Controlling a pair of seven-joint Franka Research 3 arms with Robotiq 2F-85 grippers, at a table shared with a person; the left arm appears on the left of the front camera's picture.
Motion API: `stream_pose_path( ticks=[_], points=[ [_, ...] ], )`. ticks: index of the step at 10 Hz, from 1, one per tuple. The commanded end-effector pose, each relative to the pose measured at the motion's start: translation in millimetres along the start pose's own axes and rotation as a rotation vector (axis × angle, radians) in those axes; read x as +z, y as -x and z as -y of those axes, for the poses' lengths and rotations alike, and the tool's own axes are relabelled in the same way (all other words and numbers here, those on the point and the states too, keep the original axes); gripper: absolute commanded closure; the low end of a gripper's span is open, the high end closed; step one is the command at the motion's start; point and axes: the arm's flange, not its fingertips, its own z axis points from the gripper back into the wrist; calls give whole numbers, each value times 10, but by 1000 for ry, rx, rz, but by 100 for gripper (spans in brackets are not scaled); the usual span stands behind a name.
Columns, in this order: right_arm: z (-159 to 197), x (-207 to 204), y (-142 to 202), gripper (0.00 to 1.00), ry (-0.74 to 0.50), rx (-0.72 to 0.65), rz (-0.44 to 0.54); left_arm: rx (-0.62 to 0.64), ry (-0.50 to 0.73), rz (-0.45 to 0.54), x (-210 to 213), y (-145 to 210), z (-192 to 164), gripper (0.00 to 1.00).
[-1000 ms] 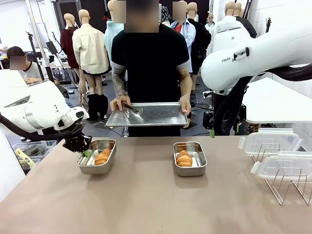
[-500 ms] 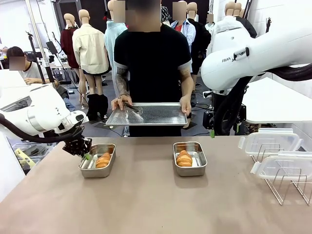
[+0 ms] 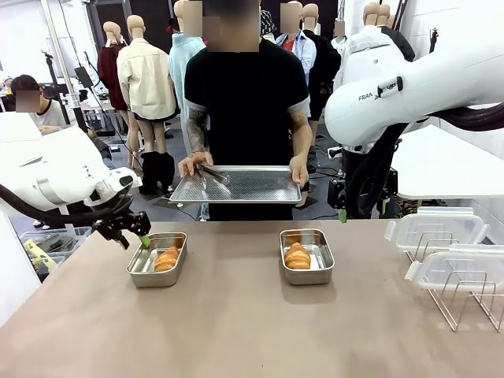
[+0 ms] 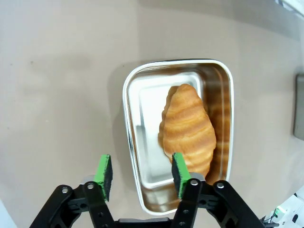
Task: Place the bread in airtight containers.
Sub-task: Pick up one Airtight Container lid and hand it to the human.
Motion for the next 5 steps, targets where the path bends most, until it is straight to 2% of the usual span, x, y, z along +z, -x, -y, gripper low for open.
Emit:
stream_pose_path(
  ticks=[1, 3, 5],
  points=[
    [-11, 1, -23, 0, -5, -6, 0, -25, -53, 31, 362, 111, -56, 0],
    [-11, 1, -23, 0, -5, -6, 0, 32, -88, 87, 884, 87, -264, 0],
    [-11, 1, -23, 0, -5, -6, 0, 65, -182, 126, 1381, 93, -529, 0]
  ],
)
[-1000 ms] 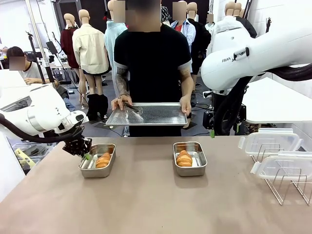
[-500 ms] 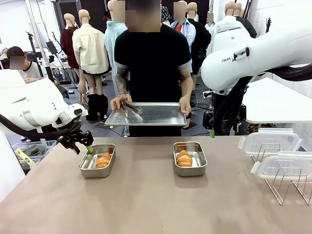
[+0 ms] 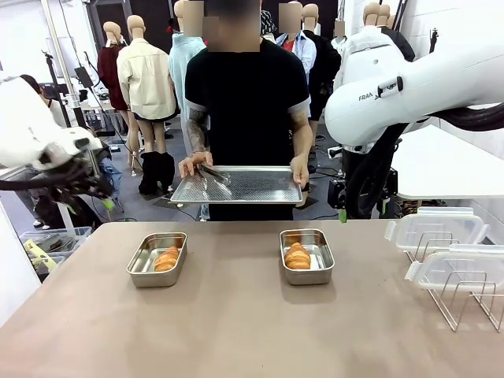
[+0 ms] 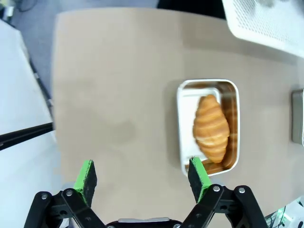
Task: Place the bread in airtight containers.
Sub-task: Pick up one Airtight Container lid and hand it to the human.
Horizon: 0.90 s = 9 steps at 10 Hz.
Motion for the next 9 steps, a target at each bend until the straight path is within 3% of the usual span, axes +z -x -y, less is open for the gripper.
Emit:
stream_pose_path(
  ticks=[1, 4, 6, 7, 9],
  points=[
    [-12, -1, -21, 0, -6, -5, 0, 44, -92, 3, 271, -26, -222, 0],
    [-12, -1, -21, 0, -6, -5, 0, 57, -75, 14, 471, -1, -604, 0],
    [-12, -1, -21, 0, -6, -5, 0, 25, -65, -29, 272, -103, -571, 0],
    [-12, -1, -21, 0, -6, -5, 0, 65, -71, 25, 471, 15, -628, 0],
    [-12, -1, -21, 0, -6, -5, 0, 65, -71, 25, 471, 15, -628, 0]
  ],
)
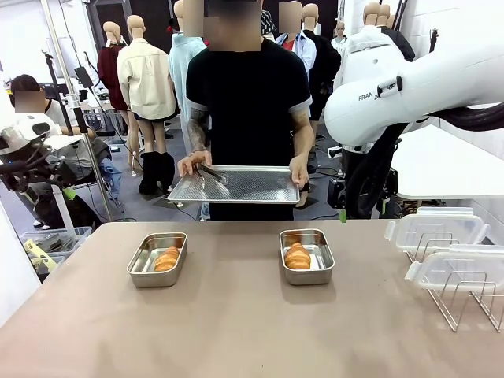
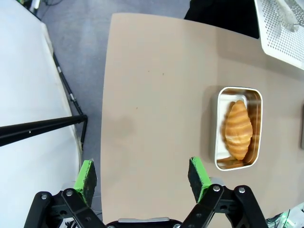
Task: Place the bread in airtight containers.
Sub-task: Pick up one Airtight Container lid and hand it to the human.
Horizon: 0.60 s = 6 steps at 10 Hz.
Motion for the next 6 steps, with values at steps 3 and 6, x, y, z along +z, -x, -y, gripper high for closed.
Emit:
stream_pose_path(
  ticks=[3, 6],
  points=[
    [-9, -3, -21, 0, -6, -6, -1, 9, -2, 12, 68, 7, -19, 0],
    [-9, -3, -21, 0, -6, -6, -1, 9, -2, 12, 68, 7, -19, 0]
  ],
)
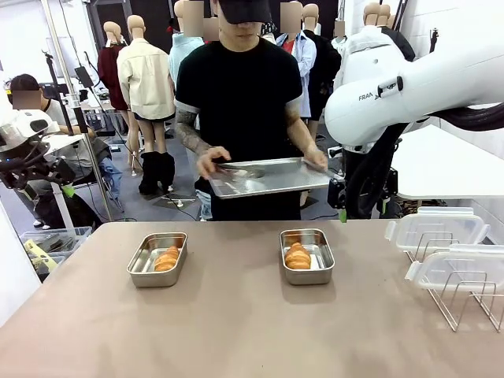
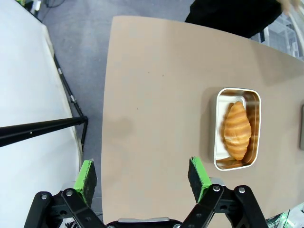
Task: Place the bread in airtight containers.
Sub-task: Pick up one Airtight Container lid and hand it to the human.
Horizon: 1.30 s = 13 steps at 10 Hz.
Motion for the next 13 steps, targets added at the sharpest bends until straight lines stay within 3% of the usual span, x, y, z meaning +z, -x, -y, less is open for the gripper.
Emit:
stream_pose_path(
  ticks=[1, 13],
  points=[
    [-9, -3, -21, 0, -6, -6, -1, 8, -2, 2, 15, 5, -15, 0],
    [-9, -3, -21, 0, -6, -6, -1, 8, -2, 2, 15, 5, -15, 0]
  ],
)
